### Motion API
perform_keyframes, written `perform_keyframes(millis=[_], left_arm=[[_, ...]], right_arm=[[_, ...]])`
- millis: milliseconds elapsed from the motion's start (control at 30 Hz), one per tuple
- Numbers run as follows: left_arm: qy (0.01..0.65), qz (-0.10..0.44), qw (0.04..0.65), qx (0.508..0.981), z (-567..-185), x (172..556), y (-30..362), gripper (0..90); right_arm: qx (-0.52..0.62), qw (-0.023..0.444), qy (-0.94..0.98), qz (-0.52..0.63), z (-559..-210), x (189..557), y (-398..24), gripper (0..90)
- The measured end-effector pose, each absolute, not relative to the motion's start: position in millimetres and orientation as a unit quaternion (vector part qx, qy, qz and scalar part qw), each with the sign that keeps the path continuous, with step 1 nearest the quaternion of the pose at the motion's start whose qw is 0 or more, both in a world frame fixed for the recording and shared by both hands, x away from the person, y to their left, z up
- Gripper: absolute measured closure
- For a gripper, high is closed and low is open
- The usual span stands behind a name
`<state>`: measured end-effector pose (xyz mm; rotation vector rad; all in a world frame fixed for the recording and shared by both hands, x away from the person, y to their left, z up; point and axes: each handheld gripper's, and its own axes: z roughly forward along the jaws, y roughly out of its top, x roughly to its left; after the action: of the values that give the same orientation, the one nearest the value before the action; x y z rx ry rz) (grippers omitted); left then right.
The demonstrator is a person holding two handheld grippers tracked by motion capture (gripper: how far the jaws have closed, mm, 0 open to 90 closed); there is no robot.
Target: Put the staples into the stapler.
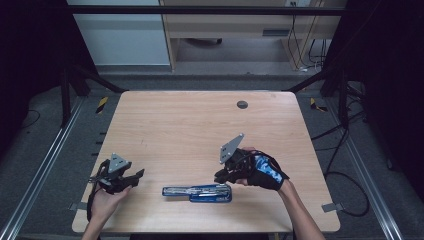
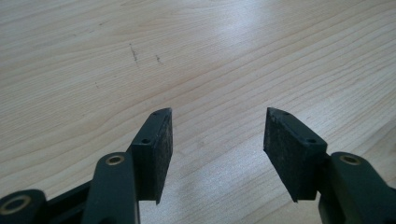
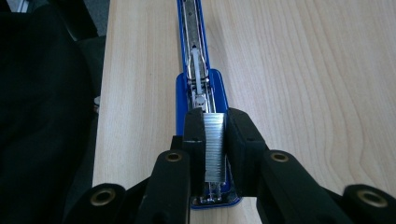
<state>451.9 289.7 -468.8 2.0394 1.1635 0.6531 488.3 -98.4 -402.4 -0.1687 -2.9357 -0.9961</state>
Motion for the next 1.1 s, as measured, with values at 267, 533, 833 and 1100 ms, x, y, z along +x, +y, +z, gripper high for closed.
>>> perform_keyframes(millis=[267,533,833,1100], left_arm=[[0.449,0.252,0.345,0.785,-469,452,290,42.5],[0.448,0.251,0.343,0.787,-469,452,289,42.5],[0.447,0.251,0.341,0.788,-470,452,288,42.6],[0.448,0.251,0.341,0.787,-470,452,289,42.6]], right_arm=[[-0.051,0.026,-0.948,-0.313,-413,489,-99,78.6],[-0.052,0.028,-0.95,-0.306,-423,490,-102,78.6],[-0.049,0.032,-0.952,-0.299,-431,490,-103,78.6],[-0.045,0.033,-0.954,-0.294,-435,491,-101,78.6]])
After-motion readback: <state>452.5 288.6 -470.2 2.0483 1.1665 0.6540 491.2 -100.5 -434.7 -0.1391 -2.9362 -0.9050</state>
